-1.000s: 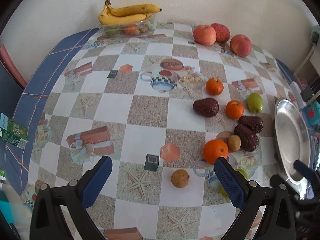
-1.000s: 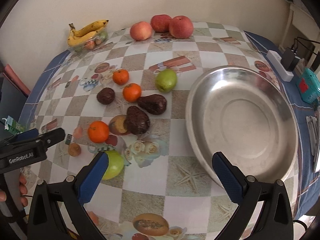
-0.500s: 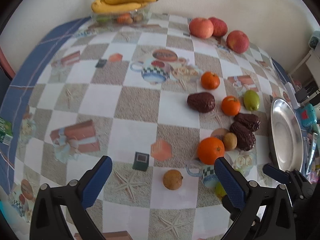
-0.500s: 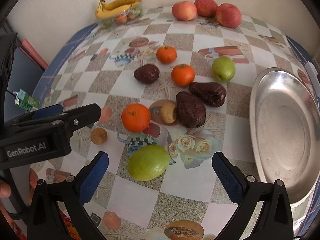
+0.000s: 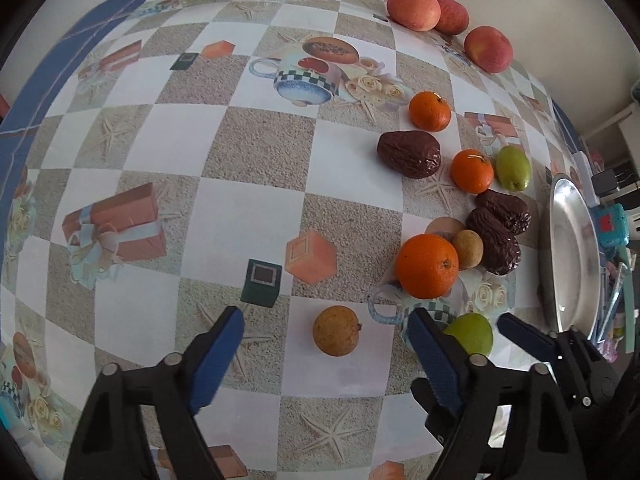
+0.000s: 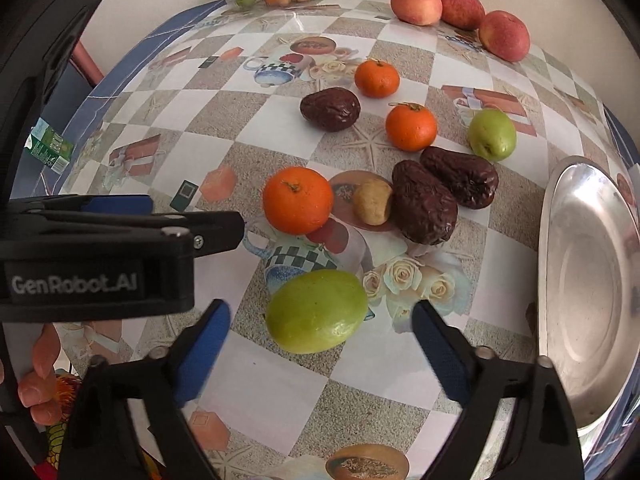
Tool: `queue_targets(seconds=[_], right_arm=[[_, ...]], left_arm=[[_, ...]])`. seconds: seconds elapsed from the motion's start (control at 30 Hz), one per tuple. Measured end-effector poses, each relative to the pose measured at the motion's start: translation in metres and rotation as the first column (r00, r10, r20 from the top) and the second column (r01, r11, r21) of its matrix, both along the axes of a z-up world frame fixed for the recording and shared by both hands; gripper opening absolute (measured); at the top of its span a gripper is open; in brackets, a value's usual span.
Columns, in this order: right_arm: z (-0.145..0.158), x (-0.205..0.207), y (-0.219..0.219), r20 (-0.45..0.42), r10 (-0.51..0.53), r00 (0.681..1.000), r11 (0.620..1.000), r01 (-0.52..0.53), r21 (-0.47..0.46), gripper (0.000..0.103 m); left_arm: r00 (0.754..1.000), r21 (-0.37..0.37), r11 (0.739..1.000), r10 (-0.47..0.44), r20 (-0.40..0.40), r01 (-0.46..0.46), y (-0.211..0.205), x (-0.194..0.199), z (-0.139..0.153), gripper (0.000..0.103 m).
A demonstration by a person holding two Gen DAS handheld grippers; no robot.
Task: Organize fruits
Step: 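Grasp the green pear with the right gripper while the left gripper grasps a small brown kiwi, then carry the green pear and kiwi in both grippers over the steel basin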
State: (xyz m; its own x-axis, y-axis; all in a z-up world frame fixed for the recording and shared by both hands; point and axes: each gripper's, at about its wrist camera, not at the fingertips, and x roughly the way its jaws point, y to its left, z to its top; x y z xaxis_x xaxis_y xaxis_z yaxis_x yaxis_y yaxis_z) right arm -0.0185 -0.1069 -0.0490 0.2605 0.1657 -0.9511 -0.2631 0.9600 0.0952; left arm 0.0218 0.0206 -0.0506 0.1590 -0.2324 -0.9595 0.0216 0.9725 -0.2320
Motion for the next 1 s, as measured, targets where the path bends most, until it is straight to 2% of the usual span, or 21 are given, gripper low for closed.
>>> queue_targets(seconds=[0.1, 0.17, 0.2, 0.23, 0.37, 0.53, 0.77, 1.0], right_arm=[[-0.003, 0.003, 0.001, -0.01, 0.004, 1.0, 1.0, -0.005, -0.013, 0.083], [-0.002, 0.002, 0.002, -0.003, 0.004, 1.0, 1.0, -0.004, -0.014, 0.068], [-0.001, 0.003, 0.001, -0.001, 0.004, 1.0, 1.0, -0.004, -0.007, 0.057], [0.0, 0.003, 0.001, -0.001, 0.005, 1.0, 1.0, -0.005, 0.008, 0.053], [0.001, 0.001, 0.0, -0.001, 0.009, 1.0, 1.0, -0.009, 0.006, 0.053], [0.002, -0.002, -0.003, -0.003, -0.003, 1.0, 1.0, 0.003, 0.016, 0.053], [0.007, -0.003, -0.011, 0.007, -0.039, 0.999, 0.998, 0.039, 0.042, 0.053], [0.013, -0.002, -0.018, 0.02, -0.064, 0.998, 0.996, 0.062, 0.062, 0.053]], left_arm=[[0.999, -0.048, 0.999, 0.009, -0.033, -0.01, 0.002, 0.0, -0.003, 0.075], [0.999, -0.073, 0.997, -0.001, -0.051, -0.003, 0.002, 0.0, -0.004, 0.061], [0.998, -0.073, 0.997, -0.006, -0.058, 0.002, 0.001, -0.001, -0.005, 0.057], [0.998, -0.073, 0.997, -0.009, -0.063, 0.004, 0.0, -0.002, -0.005, 0.051], [0.997, -0.093, 0.996, -0.013, -0.074, 0.006, -0.001, -0.002, -0.006, 0.035], [0.997, -0.088, 0.996, -0.016, -0.073, 0.009, -0.003, -0.003, -0.005, 0.028], [0.998, -0.085, 0.996, -0.001, -0.066, -0.004, 0.001, -0.003, -0.005, 0.026], [0.998, -0.09, 0.994, 0.062, -0.013, -0.063, 0.015, -0.004, 0.007, 0.026]])
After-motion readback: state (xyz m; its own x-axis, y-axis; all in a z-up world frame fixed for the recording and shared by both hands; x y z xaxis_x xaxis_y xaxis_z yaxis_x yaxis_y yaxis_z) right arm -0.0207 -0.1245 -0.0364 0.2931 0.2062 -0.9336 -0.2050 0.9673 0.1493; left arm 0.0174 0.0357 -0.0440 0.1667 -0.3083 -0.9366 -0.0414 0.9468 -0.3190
